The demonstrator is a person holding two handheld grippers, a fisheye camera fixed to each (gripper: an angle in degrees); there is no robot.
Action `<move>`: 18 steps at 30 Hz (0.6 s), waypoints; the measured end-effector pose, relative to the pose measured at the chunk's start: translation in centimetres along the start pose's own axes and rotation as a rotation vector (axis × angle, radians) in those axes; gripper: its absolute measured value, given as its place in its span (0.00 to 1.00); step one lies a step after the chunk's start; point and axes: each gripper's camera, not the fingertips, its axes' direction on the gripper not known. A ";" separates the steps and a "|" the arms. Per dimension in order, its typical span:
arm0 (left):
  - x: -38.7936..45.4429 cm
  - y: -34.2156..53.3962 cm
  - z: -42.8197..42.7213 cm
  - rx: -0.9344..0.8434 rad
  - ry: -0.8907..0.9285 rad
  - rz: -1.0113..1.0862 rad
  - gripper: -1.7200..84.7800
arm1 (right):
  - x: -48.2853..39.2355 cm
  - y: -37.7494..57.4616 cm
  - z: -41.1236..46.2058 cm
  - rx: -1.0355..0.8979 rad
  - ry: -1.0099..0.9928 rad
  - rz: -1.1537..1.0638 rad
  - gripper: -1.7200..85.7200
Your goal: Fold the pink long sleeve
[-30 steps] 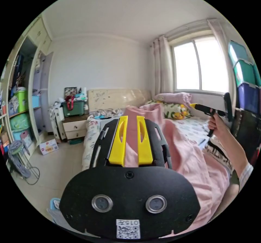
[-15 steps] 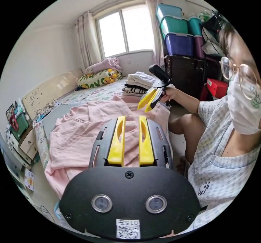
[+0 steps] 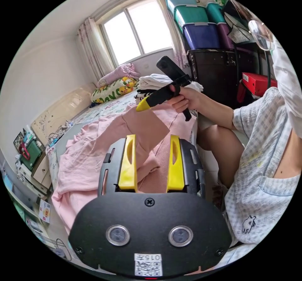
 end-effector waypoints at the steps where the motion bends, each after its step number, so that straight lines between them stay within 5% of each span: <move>1: 0.1 0.6 -0.7 0.017 -0.045 -0.026 0.20 | 0.1 -0.2 0.3 0.046 -0.022 0.003 0.03; 6: 0.1 3.4 -3.1 0.068 -0.226 -0.133 0.17 | -0.4 -0.4 3.1 0.075 -0.039 -0.039 0.04; 10: -2.9 6.9 -5.2 0.131 -0.150 -0.263 0.07 | -2.1 0.2 3.8 0.079 0.073 -0.111 0.08; 18: -10.3 17.6 -9.8 0.400 0.038 -0.661 0.02 | -8.3 3.5 11.1 -0.522 0.264 -0.487 0.16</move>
